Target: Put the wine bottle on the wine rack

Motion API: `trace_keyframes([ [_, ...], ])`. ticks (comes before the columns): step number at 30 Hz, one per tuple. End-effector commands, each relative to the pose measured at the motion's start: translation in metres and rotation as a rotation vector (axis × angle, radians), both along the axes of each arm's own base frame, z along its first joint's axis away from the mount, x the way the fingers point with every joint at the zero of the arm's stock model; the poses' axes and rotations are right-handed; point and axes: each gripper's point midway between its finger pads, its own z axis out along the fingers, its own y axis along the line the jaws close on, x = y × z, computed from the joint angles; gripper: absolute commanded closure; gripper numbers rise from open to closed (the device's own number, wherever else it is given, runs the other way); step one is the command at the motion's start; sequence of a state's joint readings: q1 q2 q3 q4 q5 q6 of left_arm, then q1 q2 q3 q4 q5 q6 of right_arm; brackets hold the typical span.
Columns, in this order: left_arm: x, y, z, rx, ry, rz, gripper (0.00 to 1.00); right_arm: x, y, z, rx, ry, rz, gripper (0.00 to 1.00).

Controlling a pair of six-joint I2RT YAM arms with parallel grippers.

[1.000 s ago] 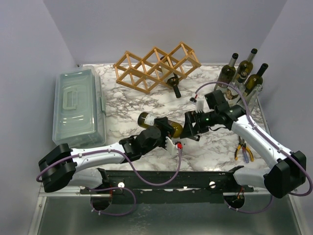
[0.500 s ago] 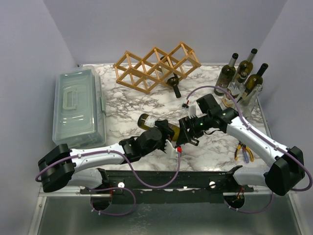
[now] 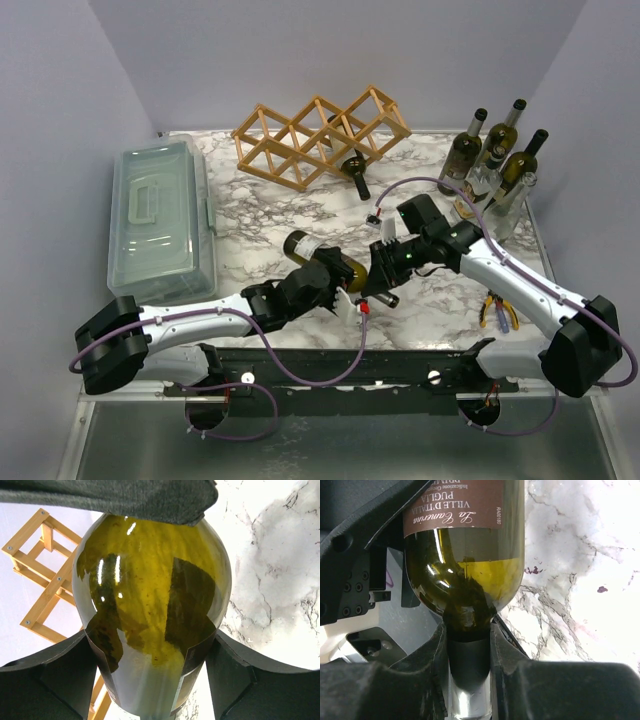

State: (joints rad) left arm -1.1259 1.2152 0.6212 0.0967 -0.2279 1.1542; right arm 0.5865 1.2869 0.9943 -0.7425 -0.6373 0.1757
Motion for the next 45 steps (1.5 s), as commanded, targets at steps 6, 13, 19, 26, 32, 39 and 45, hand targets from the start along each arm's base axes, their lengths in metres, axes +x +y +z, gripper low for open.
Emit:
trace_keyframes([
  [6, -0.009, -0.019, 0.038, -0.176, -0.004, -0.051, 0.01, 0.046, 0.002, 0.013, 0.101, -0.187, -0.299, 0.99],
  [13, -0.018, -0.021, 0.035, -0.195, 0.064, -0.074, 0.01, 0.062, -0.007, -0.005, 0.059, -0.192, -0.436, 0.99],
  [19, -0.021, -0.019, 0.059, -0.297, 0.103, -0.065, 0.01, 0.064, -0.006, -0.023, 0.043, -0.174, -0.426, 0.99],
  [26, 0.018, 0.015, 0.135, -0.623, 0.081, 0.093, 0.01, 0.057, 0.006, -0.034, 0.125, -0.173, -0.352, 0.99],
  [32, 0.093, 0.084, 0.197, -1.101, 0.146, 0.494, 0.01, 0.063, 0.020, -0.029, 0.241, -0.187, -0.371, 0.99],
  [39, 0.127, 0.133, 0.195, -1.268, 0.125, 0.758, 0.01, 0.087, 0.039, -0.009, 0.406, -0.223, -0.471, 0.99],
  [45, 0.132, 0.155, 0.190, -1.279, 0.056, 0.881, 0.01, 0.102, 0.053, 0.017, 0.531, -0.276, -0.516, 0.99],
])
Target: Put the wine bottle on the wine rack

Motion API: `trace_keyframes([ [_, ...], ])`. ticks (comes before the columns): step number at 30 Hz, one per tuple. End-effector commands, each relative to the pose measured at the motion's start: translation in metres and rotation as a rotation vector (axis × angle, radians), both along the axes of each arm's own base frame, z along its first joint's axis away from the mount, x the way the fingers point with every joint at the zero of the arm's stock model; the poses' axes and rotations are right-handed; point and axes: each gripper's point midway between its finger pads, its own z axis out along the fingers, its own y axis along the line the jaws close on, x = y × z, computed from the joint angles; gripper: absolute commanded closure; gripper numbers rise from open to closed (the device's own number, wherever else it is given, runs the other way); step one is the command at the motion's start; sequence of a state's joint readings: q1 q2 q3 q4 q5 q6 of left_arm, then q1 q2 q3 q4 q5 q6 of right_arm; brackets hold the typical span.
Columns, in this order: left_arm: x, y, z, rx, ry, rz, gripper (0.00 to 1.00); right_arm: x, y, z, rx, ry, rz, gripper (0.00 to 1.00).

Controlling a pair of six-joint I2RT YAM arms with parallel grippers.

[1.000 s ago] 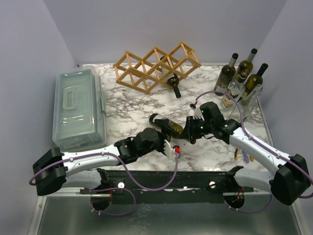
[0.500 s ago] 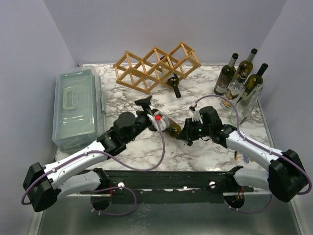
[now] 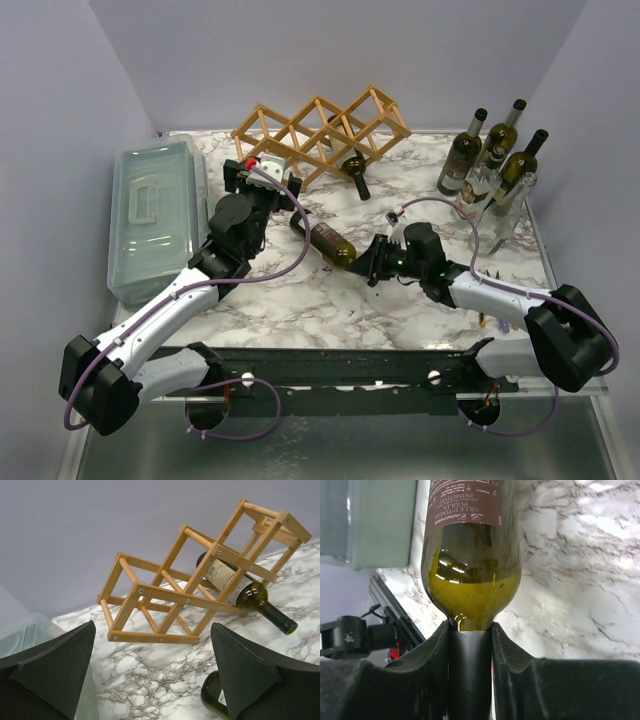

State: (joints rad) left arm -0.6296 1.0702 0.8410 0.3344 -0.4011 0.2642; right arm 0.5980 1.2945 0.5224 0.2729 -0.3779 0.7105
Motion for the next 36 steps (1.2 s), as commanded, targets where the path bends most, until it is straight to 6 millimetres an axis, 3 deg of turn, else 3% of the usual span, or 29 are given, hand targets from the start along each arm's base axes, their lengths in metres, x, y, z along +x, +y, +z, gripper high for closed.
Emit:
trace_keyframes([
  [1, 0.005, 0.020, 0.004, -0.073, 0.003, 0.129, 0.01, 0.029, 0.025, 0.069, 0.225, -0.207, -0.040, 0.99],
  [7, 0.006, 0.021, 0.000, -0.078, 0.013, 0.138, 0.01, 0.043, 0.030, 0.077, 0.300, -0.215, -0.117, 1.00],
  [15, 0.005, 0.026, 0.000, -0.079, 0.013, 0.163, 0.01, 0.071, 0.035, 0.074, 0.307, -0.197, -0.226, 0.99],
  [36, 0.009, 0.024, -0.006, -0.051, 0.021, 0.166, 0.01, 0.115, 0.059, 0.081, 0.356, -0.207, -0.278, 0.99],
])
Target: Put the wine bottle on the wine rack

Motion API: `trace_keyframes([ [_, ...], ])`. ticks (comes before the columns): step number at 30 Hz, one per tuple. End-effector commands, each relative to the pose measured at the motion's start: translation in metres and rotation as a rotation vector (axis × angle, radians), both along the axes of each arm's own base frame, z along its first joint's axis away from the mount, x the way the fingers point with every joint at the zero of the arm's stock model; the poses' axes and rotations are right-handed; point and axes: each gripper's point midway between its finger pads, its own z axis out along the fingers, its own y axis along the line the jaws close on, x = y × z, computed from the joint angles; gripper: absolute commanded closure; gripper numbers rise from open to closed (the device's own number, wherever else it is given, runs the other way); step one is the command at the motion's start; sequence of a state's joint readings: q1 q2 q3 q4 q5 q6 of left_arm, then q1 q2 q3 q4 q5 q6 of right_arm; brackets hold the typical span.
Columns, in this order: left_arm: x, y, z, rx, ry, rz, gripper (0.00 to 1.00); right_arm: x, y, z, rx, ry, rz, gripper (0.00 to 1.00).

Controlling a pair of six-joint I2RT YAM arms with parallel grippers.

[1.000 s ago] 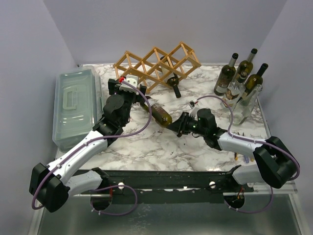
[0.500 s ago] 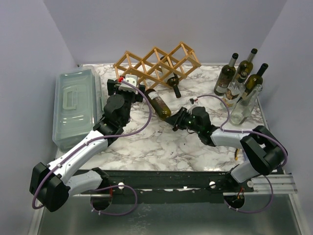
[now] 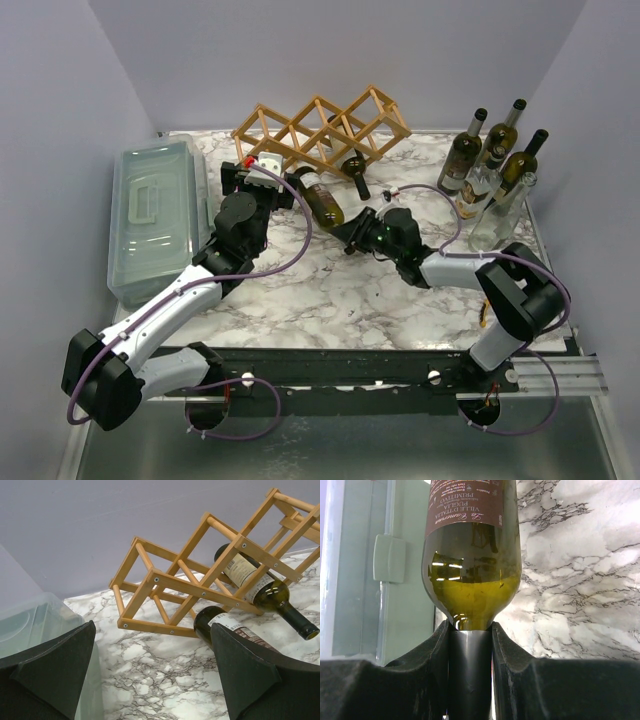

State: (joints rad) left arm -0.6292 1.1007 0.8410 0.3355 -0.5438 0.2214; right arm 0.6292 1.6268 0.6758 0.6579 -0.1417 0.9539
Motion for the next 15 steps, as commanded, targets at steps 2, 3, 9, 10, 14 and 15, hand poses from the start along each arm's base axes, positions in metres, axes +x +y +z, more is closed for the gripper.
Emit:
trace_keyframes([
  [2, 0.002, 0.004, 0.005, -0.010, -0.016, 0.027, 0.01, 0.026, 0.019, 0.065, 0.152, -0.187, -0.020, 1.00],
  [3, 0.002, 0.004, 0.005, -0.009, -0.015, 0.027, 0.01, 0.027, 0.019, 0.066, 0.157, -0.189, -0.025, 0.99],
  [9, 0.002, 0.004, 0.005, -0.011, -0.016, 0.025, 0.01, 0.037, 0.021, 0.065, 0.168, -0.194, -0.054, 0.99],
  [10, 0.002, 0.004, 0.006, -0.013, -0.017, 0.025, 0.01, 0.039, 0.021, 0.065, 0.170, -0.197, -0.060, 0.99],
  [14, 0.002, 0.003, 0.005, -0.017, -0.015, 0.024, 0.02, 0.045, 0.021, 0.065, 0.179, -0.201, -0.084, 0.99],
  [15, 0.003, 0.003, 0.004, -0.016, -0.013, 0.023, 0.02, 0.046, 0.023, 0.066, 0.183, -0.202, -0.087, 1.00],
])
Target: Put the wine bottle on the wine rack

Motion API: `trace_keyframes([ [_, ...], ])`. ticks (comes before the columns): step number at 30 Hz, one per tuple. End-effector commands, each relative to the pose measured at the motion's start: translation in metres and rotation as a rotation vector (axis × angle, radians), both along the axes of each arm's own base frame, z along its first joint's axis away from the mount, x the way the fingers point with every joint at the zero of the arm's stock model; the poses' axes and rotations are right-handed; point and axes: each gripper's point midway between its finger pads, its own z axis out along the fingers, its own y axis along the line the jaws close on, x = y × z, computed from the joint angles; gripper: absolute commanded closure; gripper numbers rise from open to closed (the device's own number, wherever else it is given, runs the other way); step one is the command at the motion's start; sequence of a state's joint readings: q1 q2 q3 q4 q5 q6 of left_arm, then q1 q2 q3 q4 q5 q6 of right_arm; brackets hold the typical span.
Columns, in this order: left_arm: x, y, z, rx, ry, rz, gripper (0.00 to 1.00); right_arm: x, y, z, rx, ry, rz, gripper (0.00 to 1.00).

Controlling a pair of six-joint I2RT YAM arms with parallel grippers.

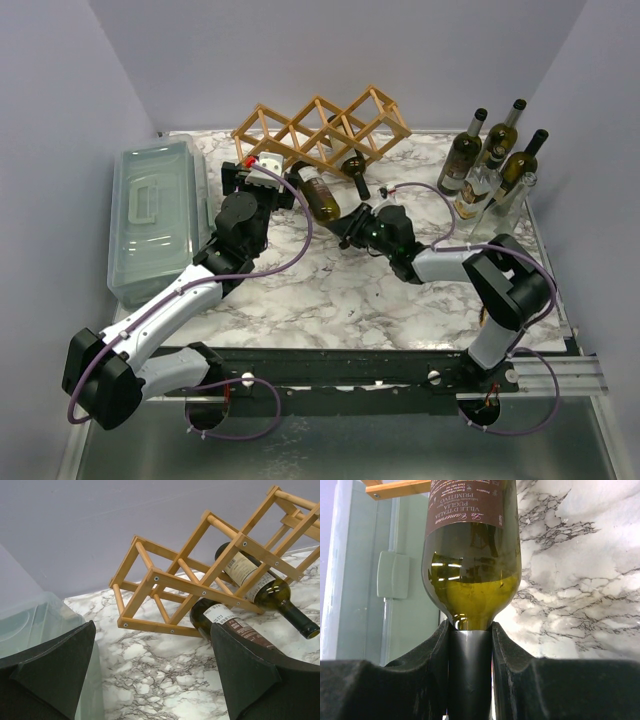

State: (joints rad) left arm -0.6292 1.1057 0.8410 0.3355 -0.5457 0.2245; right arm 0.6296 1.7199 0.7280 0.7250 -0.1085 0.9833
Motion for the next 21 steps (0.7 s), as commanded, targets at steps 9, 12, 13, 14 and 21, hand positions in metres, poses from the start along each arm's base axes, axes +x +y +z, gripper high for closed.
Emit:
trace_keyframes([
  [9, 0.002, 0.004, 0.005, -0.016, -0.016, 0.025, 0.02, 0.038, 0.017, 0.063, 0.154, -0.216, -0.119, 1.00],
  [12, 0.002, 0.005, 0.005, -0.014, -0.015, 0.030, 0.02, 0.043, 0.017, 0.060, 0.147, -0.219, -0.153, 1.00],
  [13, 0.002, 0.004, 0.005, -0.015, -0.016, 0.028, 0.02, 0.046, 0.017, 0.058, 0.146, -0.219, -0.165, 0.99],
  [14, 0.002, 0.005, 0.005, -0.015, -0.016, 0.030, 0.01, 0.048, 0.017, 0.056, 0.142, -0.216, -0.174, 0.99],
  [21, 0.002, 0.005, 0.007, -0.013, -0.020, 0.033, 0.02, 0.057, 0.026, 0.048, 0.122, -0.211, -0.229, 1.00],
])
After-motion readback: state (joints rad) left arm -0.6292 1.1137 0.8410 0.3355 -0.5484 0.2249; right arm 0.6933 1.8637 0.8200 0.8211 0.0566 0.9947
